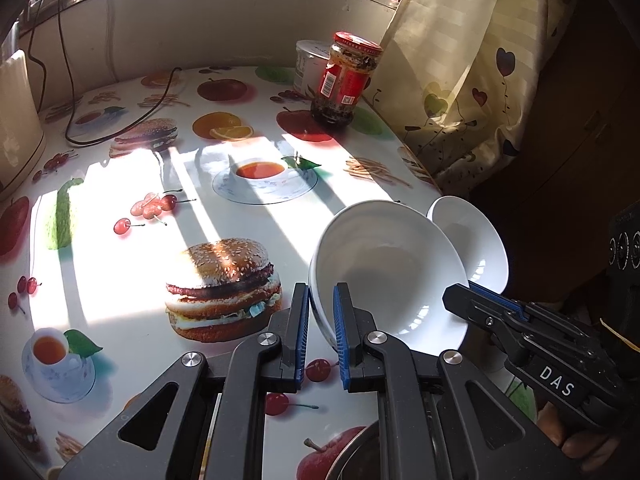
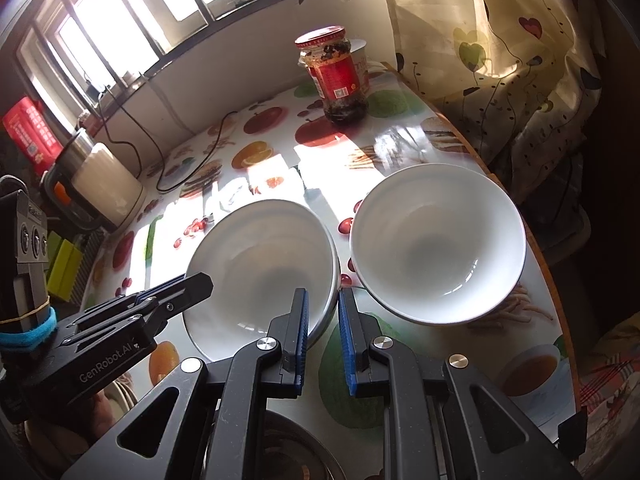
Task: Organize plates and bowls
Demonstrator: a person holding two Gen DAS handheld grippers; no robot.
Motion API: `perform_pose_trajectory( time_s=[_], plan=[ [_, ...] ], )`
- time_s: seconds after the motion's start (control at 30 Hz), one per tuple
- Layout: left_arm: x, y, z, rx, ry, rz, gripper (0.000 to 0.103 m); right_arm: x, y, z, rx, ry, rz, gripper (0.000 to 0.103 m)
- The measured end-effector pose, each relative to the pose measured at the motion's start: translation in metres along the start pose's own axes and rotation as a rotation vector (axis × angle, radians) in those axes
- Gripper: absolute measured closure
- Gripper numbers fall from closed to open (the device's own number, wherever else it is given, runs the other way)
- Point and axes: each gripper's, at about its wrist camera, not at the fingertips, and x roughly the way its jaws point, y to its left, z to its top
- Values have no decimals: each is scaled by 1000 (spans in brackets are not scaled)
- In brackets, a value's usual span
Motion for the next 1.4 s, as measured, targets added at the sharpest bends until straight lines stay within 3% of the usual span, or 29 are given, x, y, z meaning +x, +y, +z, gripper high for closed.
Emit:
perform_pose_trajectory(
  time_s=[1.4],
  plan=[
    [-67, -16, -39, 39, -78, -23, 90, -80, 25, -40, -16, -95, 37, 88]
  ],
)
